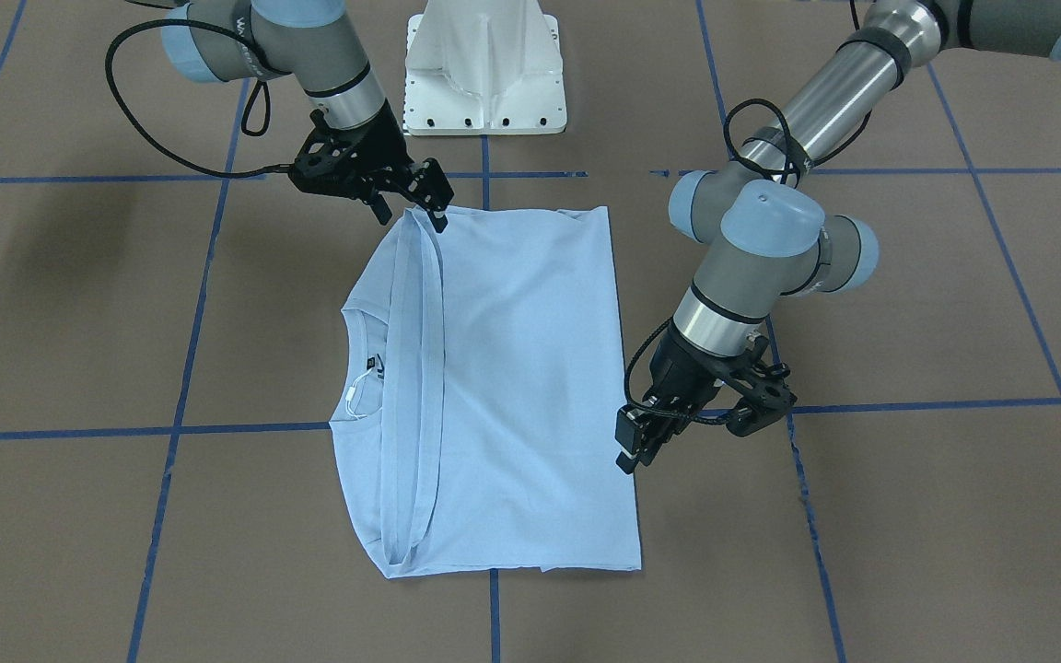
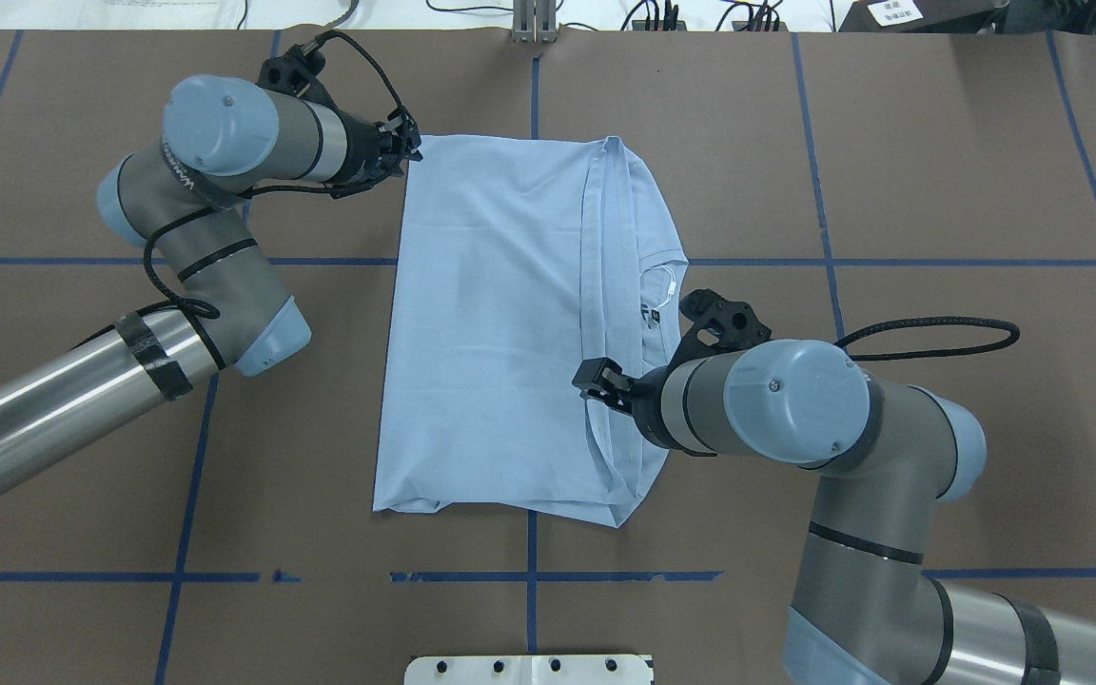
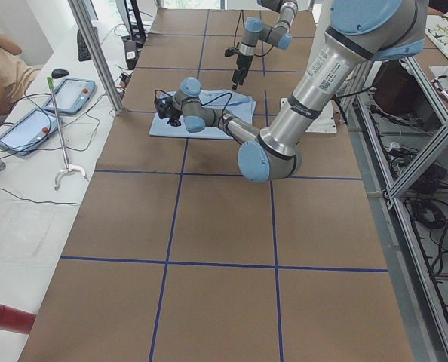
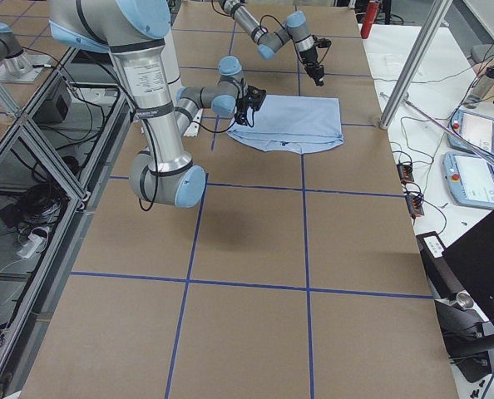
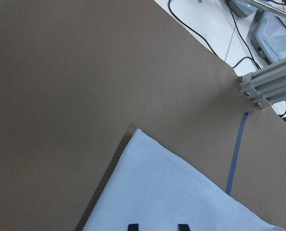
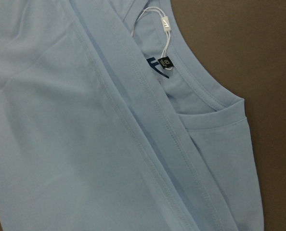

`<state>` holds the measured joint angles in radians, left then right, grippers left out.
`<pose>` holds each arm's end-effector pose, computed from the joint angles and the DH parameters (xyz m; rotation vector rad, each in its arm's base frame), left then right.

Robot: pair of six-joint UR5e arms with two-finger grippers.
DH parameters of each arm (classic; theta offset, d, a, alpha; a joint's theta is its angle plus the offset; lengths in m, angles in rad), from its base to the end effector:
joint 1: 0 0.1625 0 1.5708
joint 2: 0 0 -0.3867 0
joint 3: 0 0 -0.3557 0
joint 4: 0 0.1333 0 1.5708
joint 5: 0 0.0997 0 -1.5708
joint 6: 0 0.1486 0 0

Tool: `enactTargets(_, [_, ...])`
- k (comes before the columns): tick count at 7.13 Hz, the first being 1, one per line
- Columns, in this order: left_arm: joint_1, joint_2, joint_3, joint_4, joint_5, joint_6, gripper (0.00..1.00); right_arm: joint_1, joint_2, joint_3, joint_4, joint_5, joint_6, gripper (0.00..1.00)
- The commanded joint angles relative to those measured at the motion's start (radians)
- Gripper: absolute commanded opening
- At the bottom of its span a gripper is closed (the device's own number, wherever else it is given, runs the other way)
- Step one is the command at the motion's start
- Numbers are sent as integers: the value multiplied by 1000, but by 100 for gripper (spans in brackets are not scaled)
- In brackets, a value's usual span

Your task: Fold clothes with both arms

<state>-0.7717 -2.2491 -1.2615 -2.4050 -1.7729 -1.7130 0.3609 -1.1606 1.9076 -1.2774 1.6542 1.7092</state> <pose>0.4626 -0.5944 0.2946 0.2072 1.2211 -0.6760 -0.5124 -0.3227 0.2644 0.0405 -1.0499 0.4096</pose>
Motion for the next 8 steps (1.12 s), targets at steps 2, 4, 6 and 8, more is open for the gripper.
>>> enactTargets(2, [2, 11, -6, 0, -3, -2, 38, -45, -1, -35, -4, -27, -244, 72])
enactTargets(4, [2, 11, -13, 1, -3, -2, 38, -65, -1, -65, 1, -27, -281, 63])
enactTargets(6, [2, 11, -30, 1, -3, -4, 38, -69, -2, -67, 0, -27, -296, 51])
enactTargets(8, [2, 11, -29, 1, -3, -4, 38, -69, -1, -68, 3, -27, -301, 36])
